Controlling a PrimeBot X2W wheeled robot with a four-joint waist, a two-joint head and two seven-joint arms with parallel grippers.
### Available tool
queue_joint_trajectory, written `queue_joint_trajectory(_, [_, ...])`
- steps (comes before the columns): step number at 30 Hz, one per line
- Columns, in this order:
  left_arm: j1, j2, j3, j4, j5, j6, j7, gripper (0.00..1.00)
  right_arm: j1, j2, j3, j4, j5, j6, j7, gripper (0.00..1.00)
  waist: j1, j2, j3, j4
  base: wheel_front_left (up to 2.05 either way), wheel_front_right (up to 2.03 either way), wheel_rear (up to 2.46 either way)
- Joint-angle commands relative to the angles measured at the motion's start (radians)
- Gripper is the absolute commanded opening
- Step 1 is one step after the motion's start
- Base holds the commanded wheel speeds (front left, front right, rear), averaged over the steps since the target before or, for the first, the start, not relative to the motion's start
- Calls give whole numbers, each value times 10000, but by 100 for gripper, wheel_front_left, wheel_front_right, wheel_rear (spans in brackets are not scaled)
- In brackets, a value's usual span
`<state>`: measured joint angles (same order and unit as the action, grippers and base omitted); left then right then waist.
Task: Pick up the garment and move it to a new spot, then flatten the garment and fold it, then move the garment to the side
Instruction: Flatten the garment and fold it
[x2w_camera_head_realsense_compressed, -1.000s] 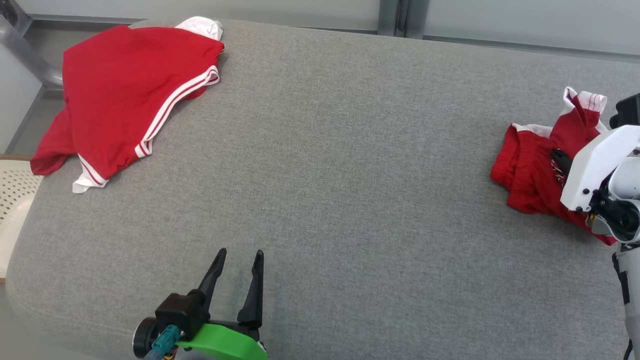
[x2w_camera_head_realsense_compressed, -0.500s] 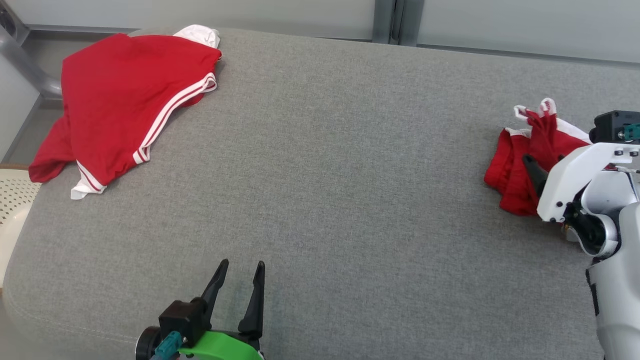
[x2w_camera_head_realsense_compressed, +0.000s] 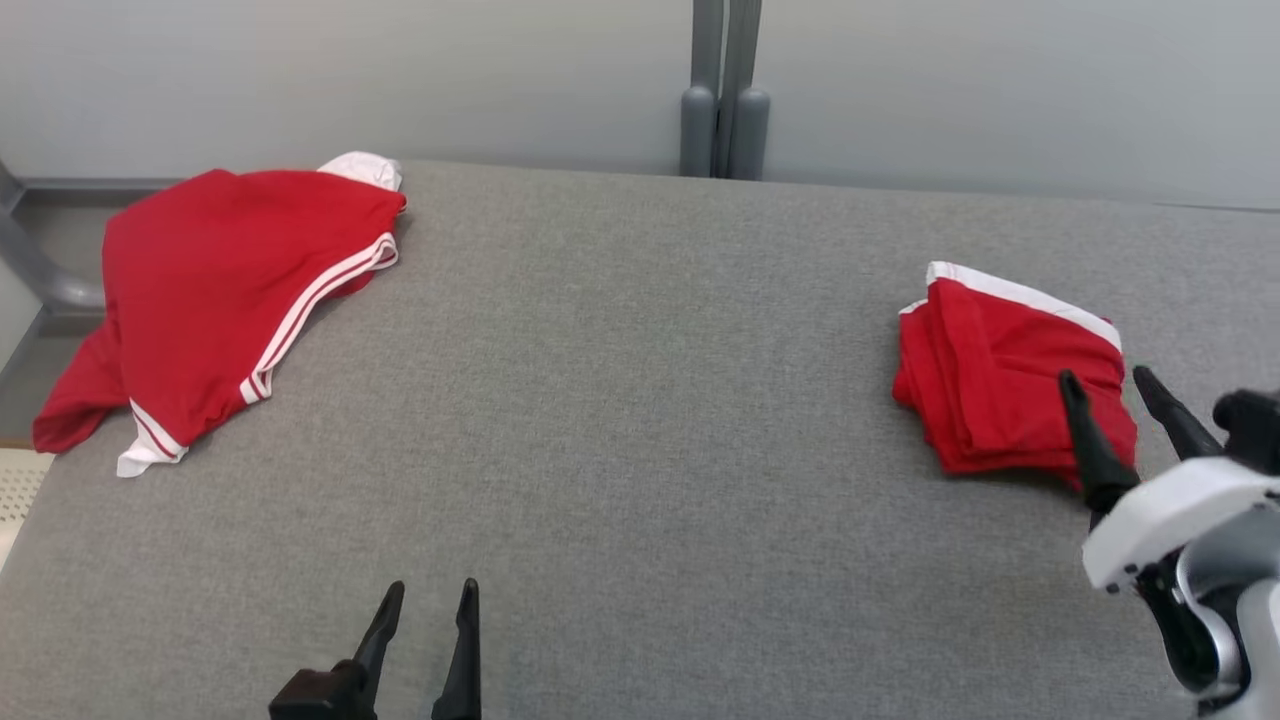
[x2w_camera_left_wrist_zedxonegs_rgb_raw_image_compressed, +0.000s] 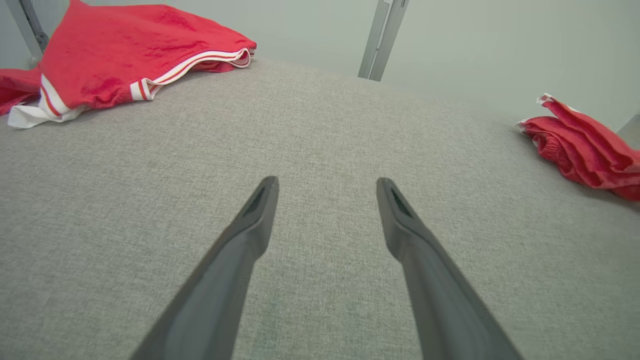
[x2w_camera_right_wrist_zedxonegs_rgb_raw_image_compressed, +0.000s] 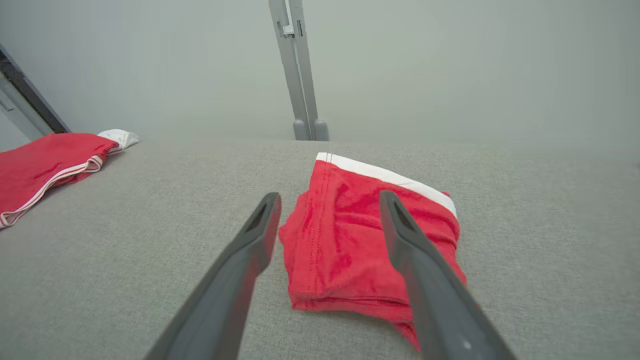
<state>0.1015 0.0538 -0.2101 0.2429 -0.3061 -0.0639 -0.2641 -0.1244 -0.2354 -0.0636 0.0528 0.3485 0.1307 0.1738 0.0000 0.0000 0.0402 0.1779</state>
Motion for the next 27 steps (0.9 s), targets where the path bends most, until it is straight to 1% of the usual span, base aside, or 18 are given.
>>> queue_joint_trajectory(1, [231, 15, 166, -167, 129, 41, -2, 100, 398, -81, -58, -14, -198, 0, -677, 100, 0, 0, -543, -537, 0, 0, 0])
queue_joint_trajectory(3, [363, 8, 367, -401, 267, -6, -2, 100, 877, -287, -262, 226, -655, -7, -1754, 100, 0, 0, -649, -641, 0, 0, 0])
queue_joint_trajectory(6, [590, 3, 710, -783, 470, -115, -2, 100, 1465, -230, -624, 918, -1300, -7, -3513, 100, 0, 0, -813, -741, 0, 0, 0])
queue_joint_trajectory(8, [688, -4, 920, -1015, 618, -197, -4, 100, 1732, -154, -811, 1409, -1666, -7, -4153, 100, 0, 0, -903, -745, 0, 0, 0])
queue_joint_trajectory(10, [826, -9, 1137, -1155, 741, -256, -4, 100, 1993, 8, -1002, 1792, -1966, -5, -4364, 100, 0, 0, -985, -736, 0, 0, 0])
queue_joint_trajectory(12, [918, -18, 1324, -1240, 841, -323, -4, 100, 2133, 255, -1293, 1567, -2117, -7, -4407, 100, 0, 0, -1035, -725, 0, 0, 0])
queue_joint_trajectory(13, [979, -22, 1488, -1294, 870, -341, -2, 100, 2471, 557, -1562, 1394, -2287, -7, -4383, 100, 0, 0, -1059, -704, 0, 0, 0])
queue_joint_trajectory(14, [1005, -25, 1553, -1336, 787, -335, -2, 100, 2572, 728, -1693, 1309, -2359, -7, -4385, 100, 0, 0, -1065, -698, 0, 0, 0])
queue_joint_trajectory(17, [1049, -25, 1603, -1406, 687, -344, -2, 100, 2605, 950, -1876, 1140, -2517, -7, -4388, 100, 0, 0, -1056, -686, 0, 0, 0])
queue_joint_trajectory(22, [1024, -28, 1537, -1487, 617, -348, -2, 100, 1919, 1140, -1949, 1019, -2768, -7, -4391, 100, 0, 0, -887, -651, 0, 0, 0])
queue_joint_trajectory(25, [817, -28, 1455, -1492, 575, -371, -2, 100, 1251, 1215, -1785, 1369, -3007, -7, -4391, 100, 0, 0, -645, -566, 0, 0, 0])
queue_joint_trajectory(26, [720, -27, 1394, -1485, 549, -389, -2, 100, 903, 1219, -1710, 1656, -3186, -7, -4390, 100, 0, 0, -519, -521, 0, 0, 0])
queue_joint_trajectory(27, [634, -27, 1321, -1463, 539, -405, -2, 100, 566, 1216, -1589, 1892, -3366, -7, -4392, 84, 0, 0, -395, -470, 0, 0, 0])
